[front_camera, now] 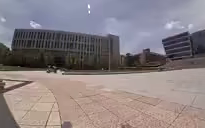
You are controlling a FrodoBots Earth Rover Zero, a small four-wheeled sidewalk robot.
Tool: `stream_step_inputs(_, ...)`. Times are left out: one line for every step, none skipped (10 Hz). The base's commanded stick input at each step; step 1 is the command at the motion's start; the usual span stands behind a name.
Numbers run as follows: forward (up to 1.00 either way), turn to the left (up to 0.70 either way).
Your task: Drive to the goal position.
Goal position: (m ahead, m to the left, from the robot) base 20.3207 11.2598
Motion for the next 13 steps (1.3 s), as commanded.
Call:
stream_step_inputs(0.7,0.03)
stream_step_inputs(0.7,0.03)
stream_step_inputs(0.7,0.03)
stream_step_inputs(0.7,0.03)
stream_step_inputs(0.7,0.11)
stream_step_inputs(0.7,0.24)
stream_step_inputs(0.7,0.35)
stream_step_inputs(0.7,0.35)
stream_step_inputs(0.7,0.35)
stream_step_inputs(0.7,0.35)
stream_step_inputs(0.7,0.35)
stream_step_inputs(0.7,0.07)
stream_step_inputs(0.7,0.03)
